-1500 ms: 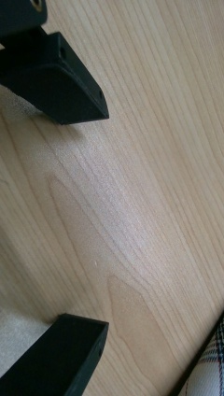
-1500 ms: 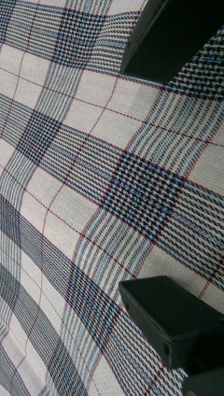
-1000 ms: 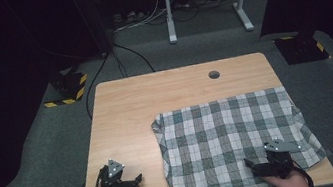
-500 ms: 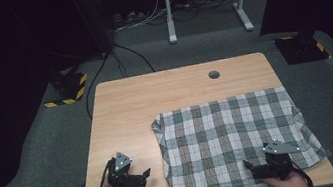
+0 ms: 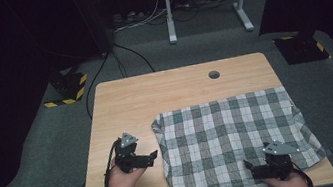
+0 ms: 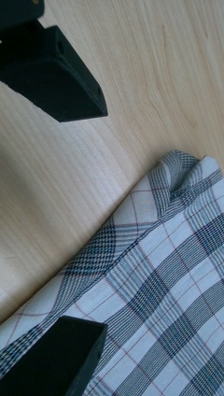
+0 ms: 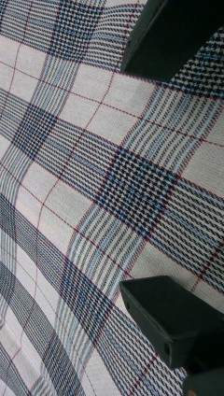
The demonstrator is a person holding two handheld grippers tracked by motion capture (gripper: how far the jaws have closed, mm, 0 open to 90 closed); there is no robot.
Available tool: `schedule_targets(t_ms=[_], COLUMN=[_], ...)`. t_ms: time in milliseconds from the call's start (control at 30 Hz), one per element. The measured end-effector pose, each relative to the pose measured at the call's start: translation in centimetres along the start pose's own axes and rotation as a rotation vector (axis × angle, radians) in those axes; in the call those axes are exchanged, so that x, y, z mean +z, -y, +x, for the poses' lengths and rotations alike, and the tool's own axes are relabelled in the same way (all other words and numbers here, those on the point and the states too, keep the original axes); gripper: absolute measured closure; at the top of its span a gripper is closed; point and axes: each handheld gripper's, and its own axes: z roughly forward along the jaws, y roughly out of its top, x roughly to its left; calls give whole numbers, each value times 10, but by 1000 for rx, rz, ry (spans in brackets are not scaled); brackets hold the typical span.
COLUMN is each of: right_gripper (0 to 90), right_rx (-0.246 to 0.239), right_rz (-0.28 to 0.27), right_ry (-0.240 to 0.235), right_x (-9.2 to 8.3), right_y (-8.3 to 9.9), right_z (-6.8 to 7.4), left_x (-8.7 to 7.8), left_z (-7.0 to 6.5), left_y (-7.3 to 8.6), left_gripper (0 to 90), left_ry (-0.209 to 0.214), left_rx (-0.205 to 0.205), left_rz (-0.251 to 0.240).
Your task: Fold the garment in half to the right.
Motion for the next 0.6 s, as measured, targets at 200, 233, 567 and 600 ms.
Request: schedule_targets(t_ms=[200,233,567,600], right_gripper=[0,0,0,0], right_rx=[-20,-23,-24,-22], right_rz=[-5,-5,-4,-2], right_ry=[9,11,19,19], right_x=[0,0,0,0], right_y=[0,0,0,0], right_z=[2,2,3,3], left_x=[14,17,46,49], left_z=[2,3,18,19], left_y=[-12,-13,-23,-24], left_gripper=[15,21,45,45], left_ry=[-20,-17,1,1], left_rx=[38,36,-17,-21], left_rz=[12,11,-17,-20])
